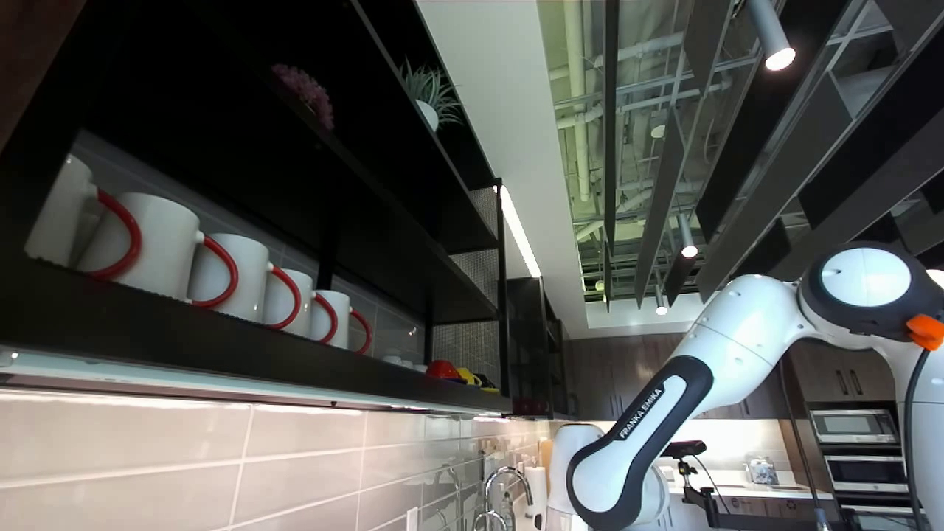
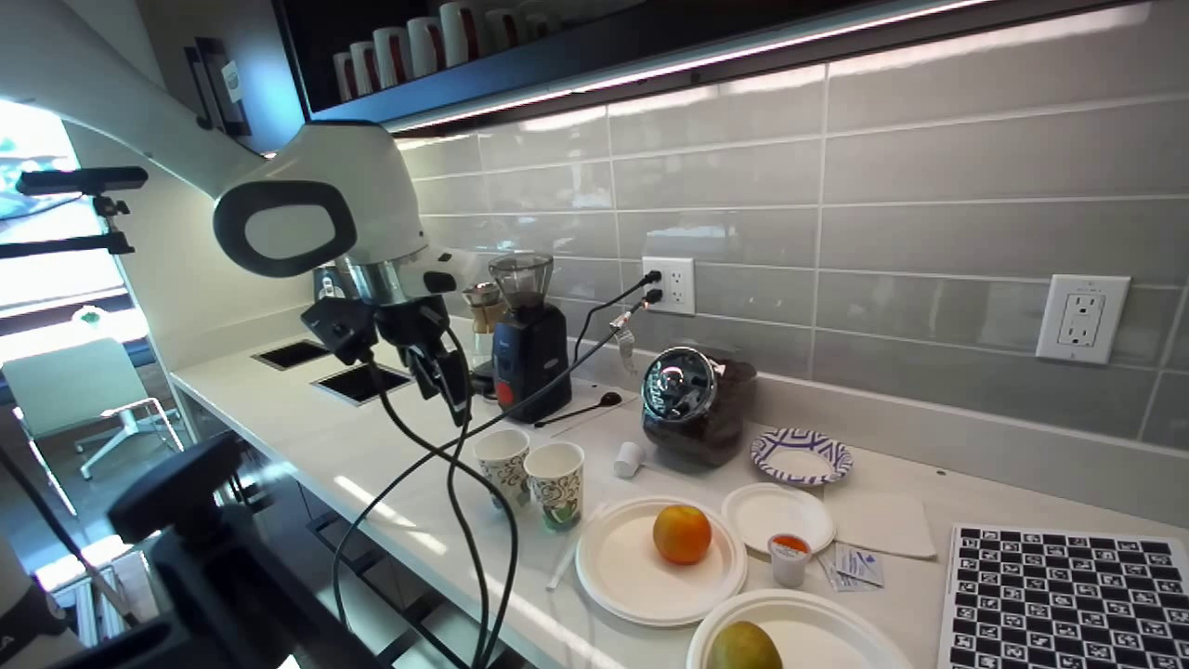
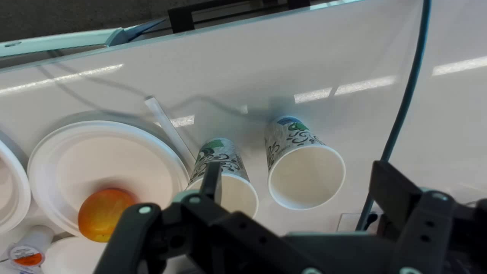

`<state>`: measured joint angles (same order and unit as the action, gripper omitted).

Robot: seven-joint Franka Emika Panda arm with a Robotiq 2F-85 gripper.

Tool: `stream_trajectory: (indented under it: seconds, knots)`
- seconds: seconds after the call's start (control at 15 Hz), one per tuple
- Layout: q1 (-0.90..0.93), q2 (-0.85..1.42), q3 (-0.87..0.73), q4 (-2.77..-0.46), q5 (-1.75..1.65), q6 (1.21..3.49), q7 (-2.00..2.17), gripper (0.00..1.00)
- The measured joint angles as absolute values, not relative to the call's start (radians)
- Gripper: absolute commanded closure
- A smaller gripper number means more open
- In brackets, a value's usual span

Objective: Put the mug cups on the shelf

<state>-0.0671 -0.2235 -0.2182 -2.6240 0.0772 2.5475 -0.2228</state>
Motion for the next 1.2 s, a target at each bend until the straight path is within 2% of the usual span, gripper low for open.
stream_trajectory:
  seconds: [0.53, 1.2]
  knots:
    - [-0.094, -0.048, -0.170, -2.576, -0.157, 2.752, -0.306, 0.00]
    - [-0.119, 0.133, -0.104, -2.508, 0.162, 2.890, -0.667, 0.00]
